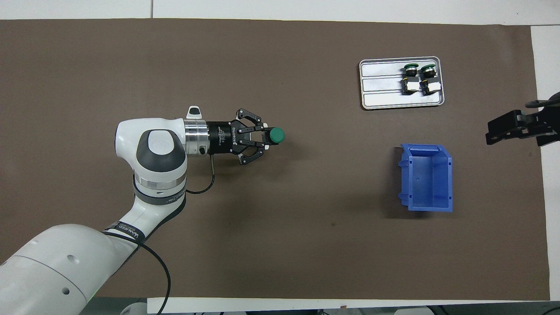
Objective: Place and press button with both arms
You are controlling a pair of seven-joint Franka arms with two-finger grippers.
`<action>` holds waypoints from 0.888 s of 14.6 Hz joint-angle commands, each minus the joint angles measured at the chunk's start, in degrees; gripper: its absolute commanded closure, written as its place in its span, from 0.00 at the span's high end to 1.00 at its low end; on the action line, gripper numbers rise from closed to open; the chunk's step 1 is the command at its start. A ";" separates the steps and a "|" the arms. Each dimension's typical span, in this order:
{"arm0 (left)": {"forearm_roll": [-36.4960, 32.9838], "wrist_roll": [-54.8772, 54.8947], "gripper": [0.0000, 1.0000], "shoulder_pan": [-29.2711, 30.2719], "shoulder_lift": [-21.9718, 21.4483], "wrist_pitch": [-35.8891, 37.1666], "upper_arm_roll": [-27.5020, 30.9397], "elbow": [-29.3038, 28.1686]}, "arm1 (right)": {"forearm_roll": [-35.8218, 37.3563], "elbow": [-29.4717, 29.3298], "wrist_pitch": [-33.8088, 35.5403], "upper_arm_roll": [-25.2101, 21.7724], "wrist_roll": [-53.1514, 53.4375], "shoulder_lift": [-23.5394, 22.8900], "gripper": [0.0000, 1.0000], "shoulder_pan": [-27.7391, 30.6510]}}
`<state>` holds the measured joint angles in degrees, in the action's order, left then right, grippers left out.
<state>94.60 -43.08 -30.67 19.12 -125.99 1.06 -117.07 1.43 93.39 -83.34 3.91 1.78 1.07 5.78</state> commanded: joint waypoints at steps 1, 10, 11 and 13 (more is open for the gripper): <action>5.93 6.77 0.20 0.96 0.83 4.51 -0.09 -1.84 | -0.29 1.62 -0.24 0.31 -1.16 1.39 0.98 0.55; 14.38 13.28 0.21 0.26 5.13 5.23 -0.09 -1.76 | -0.29 1.53 -0.24 0.31 -1.16 1.39 0.98 0.55; 14.56 14.77 0.23 0.17 5.92 5.06 -0.09 -1.67 | -0.29 1.53 -0.33 0.31 -1.16 1.39 0.98 0.55; 14.74 16.36 0.23 0.09 6.10 5.14 -0.18 -1.93 | -0.29 1.53 -0.33 0.31 -1.16 1.39 0.98 0.55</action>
<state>107.57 -29.15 -30.43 24.84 -121.18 1.00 -118.48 1.43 93.41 -83.34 3.91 1.78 1.07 5.78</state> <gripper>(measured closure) 0.670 0.013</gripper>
